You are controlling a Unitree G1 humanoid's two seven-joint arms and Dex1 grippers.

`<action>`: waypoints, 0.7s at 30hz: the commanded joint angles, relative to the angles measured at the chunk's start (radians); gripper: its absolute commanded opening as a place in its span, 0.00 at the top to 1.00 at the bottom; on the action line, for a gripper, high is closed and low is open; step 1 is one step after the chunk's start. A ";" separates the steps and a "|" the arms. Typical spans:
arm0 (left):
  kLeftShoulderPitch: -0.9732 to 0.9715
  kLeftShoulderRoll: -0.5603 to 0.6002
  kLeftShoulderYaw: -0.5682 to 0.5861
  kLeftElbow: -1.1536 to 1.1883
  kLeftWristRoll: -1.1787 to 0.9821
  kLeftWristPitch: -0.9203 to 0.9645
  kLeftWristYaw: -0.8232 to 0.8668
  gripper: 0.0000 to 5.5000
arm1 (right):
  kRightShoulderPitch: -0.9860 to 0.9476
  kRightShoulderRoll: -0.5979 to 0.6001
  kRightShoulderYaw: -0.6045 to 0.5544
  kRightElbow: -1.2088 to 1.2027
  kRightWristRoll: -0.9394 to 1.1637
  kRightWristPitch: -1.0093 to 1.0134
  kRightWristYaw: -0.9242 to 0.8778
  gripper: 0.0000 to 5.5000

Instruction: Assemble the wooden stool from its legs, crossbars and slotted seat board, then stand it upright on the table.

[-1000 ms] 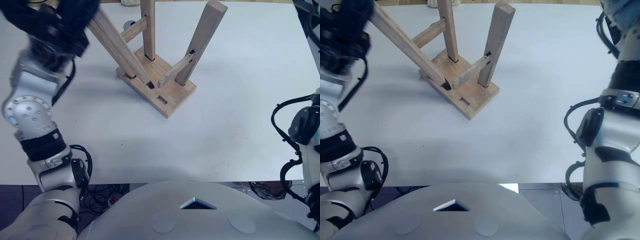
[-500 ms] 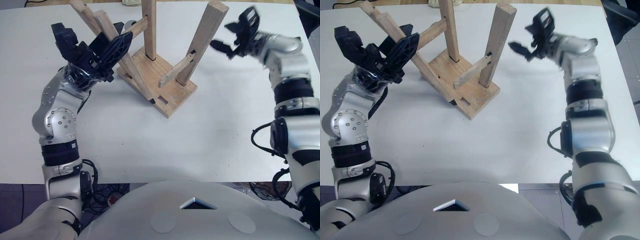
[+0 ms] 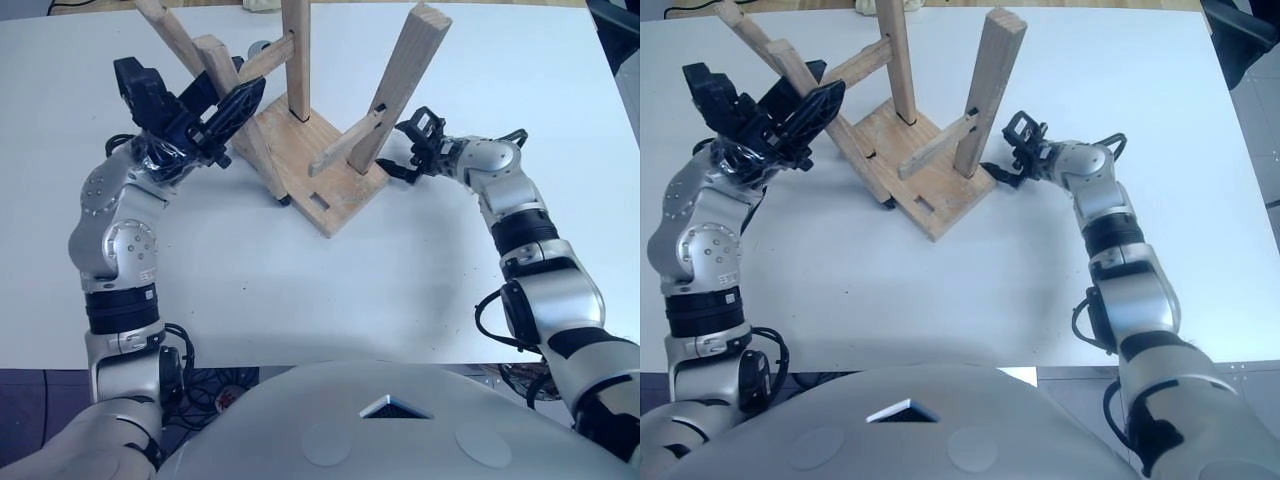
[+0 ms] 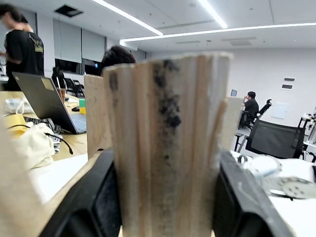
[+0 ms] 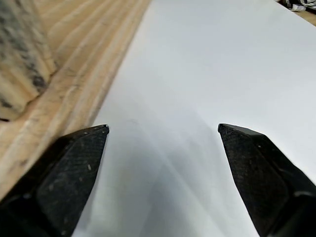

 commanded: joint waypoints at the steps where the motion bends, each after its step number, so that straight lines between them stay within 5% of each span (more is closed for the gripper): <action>1: -0.009 -0.050 -0.017 0.049 0.036 -0.066 -0.004 0.63 | 0.096 -0.021 0.043 -0.178 0.022 0.106 0.116 0.26; 7: -0.024 -0.028 0.007 0.086 0.031 -0.085 -0.040 0.63 | 0.176 -0.068 0.049 -0.435 0.077 0.274 0.213 0.26; 14: -0.006 0.127 0.219 0.046 -0.239 0.116 -0.132 0.63 | 0.139 -0.110 -0.044 -0.429 0.131 0.308 0.218 0.26; 21: 0.047 -0.054 0.295 -0.019 -0.483 0.153 -0.042 0.63 | 0.098 -0.126 -0.113 -0.401 0.187 0.320 0.240 0.26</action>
